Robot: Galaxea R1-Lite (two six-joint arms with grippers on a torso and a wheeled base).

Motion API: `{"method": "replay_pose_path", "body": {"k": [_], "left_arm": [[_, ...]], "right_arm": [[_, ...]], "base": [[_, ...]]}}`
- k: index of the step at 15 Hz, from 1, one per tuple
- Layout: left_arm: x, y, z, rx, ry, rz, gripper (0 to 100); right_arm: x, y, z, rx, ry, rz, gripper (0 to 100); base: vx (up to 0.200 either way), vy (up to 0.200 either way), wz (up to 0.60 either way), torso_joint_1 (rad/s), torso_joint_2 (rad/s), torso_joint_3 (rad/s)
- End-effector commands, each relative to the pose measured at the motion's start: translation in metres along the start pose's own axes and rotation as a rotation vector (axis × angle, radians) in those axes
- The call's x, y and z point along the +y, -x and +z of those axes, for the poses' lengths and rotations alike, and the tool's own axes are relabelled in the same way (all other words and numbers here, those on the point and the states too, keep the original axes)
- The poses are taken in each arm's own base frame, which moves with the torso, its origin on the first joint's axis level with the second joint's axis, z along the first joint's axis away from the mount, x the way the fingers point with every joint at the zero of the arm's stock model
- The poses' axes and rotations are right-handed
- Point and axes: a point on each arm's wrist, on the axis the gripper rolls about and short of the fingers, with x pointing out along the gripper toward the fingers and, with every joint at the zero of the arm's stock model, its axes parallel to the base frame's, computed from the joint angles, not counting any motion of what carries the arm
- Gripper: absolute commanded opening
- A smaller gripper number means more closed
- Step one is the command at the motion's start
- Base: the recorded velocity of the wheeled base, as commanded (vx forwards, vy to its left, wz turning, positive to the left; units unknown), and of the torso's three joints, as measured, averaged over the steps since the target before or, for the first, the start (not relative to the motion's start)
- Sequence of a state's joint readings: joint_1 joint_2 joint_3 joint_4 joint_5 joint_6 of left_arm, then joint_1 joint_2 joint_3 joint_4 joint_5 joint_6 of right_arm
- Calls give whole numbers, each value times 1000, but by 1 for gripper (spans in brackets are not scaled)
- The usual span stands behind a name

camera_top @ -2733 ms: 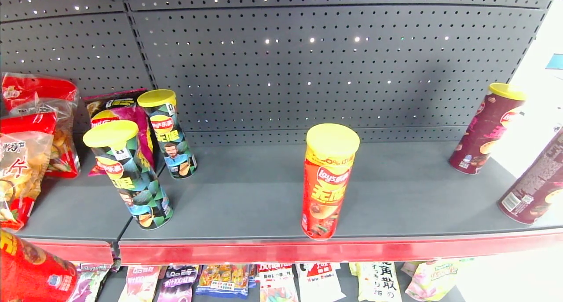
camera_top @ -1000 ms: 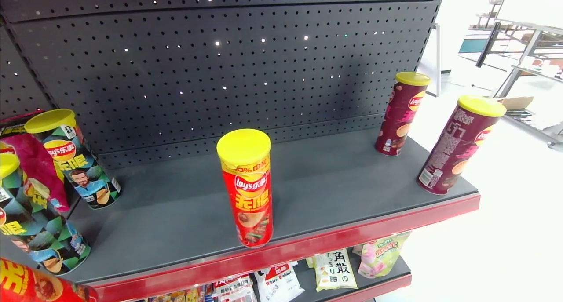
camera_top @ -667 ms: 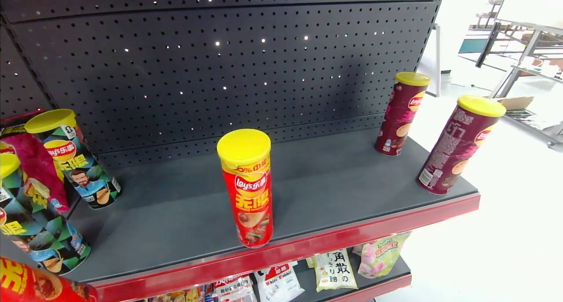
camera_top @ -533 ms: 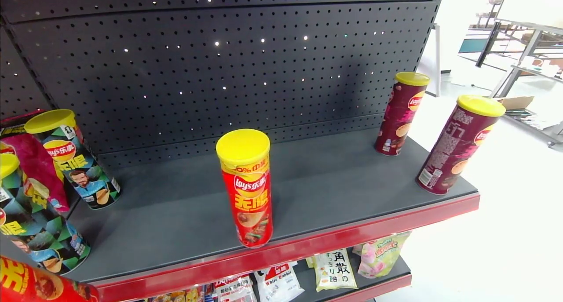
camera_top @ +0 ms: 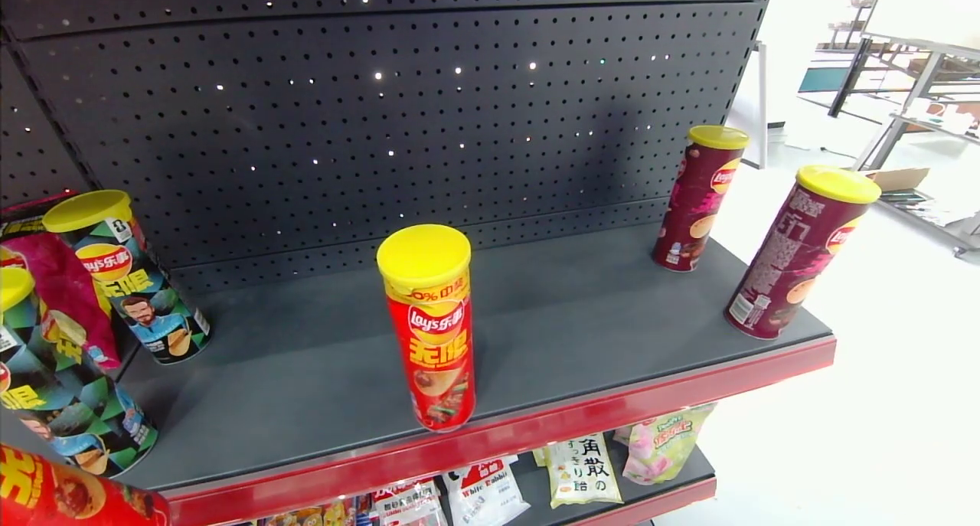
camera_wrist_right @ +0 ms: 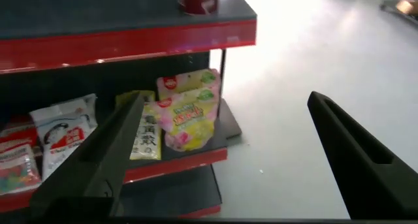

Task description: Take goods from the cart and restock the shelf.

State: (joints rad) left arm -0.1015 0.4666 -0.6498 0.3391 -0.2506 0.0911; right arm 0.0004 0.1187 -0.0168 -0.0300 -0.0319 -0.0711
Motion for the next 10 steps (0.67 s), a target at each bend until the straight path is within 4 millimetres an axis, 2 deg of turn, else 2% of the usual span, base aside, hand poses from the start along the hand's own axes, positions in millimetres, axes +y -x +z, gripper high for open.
{"method": "replay_pose_path", "body": {"k": [1, 5, 10], "left_arm": [[0, 0, -1, 2, 0, -1, 0], [0, 0, -1, 2, -1, -4, 0], [0, -2, -3, 10, 2, -29, 0]], "right_arm": [[2, 9, -5, -125, 14, 86, 100], [2, 8, -10, -72, -81, 43, 100], [2, 8, -10, -72, -78, 46, 100]], "base": [[0, 0, 0, 0, 0, 0], [0, 0, 0, 0, 0, 0], [0, 0, 0, 0, 0, 0]]}}
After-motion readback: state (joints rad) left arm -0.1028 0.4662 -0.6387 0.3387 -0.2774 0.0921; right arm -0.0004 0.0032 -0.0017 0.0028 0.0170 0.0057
